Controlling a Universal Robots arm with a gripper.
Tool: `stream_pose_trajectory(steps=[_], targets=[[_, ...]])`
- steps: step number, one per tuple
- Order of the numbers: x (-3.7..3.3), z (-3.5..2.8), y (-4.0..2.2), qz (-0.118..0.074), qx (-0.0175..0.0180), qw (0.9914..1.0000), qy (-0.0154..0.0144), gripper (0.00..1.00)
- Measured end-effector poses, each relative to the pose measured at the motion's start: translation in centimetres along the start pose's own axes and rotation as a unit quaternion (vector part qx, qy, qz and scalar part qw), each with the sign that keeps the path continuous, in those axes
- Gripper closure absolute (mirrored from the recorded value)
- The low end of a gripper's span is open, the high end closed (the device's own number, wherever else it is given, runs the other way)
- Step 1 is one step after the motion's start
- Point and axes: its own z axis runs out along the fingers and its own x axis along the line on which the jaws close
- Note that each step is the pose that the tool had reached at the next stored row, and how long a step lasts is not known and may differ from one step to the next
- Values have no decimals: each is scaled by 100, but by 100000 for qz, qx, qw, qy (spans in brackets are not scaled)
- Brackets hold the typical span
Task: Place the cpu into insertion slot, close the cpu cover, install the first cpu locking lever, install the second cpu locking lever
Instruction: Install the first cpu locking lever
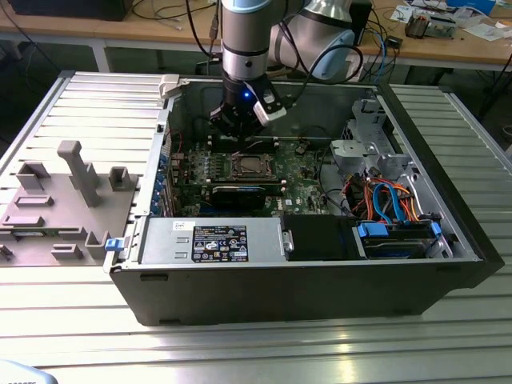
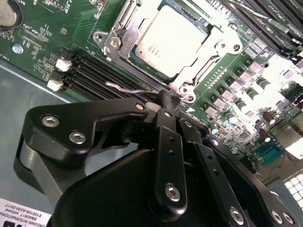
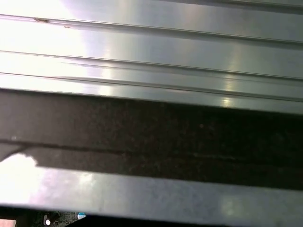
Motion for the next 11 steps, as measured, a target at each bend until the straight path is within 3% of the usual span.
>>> stream_pose_trajectory(steps=[6,11], targets=[[-127,17,-6,-16,-8,100000,33,89],[-171,46,3,-12,-1,100000,64,89]])
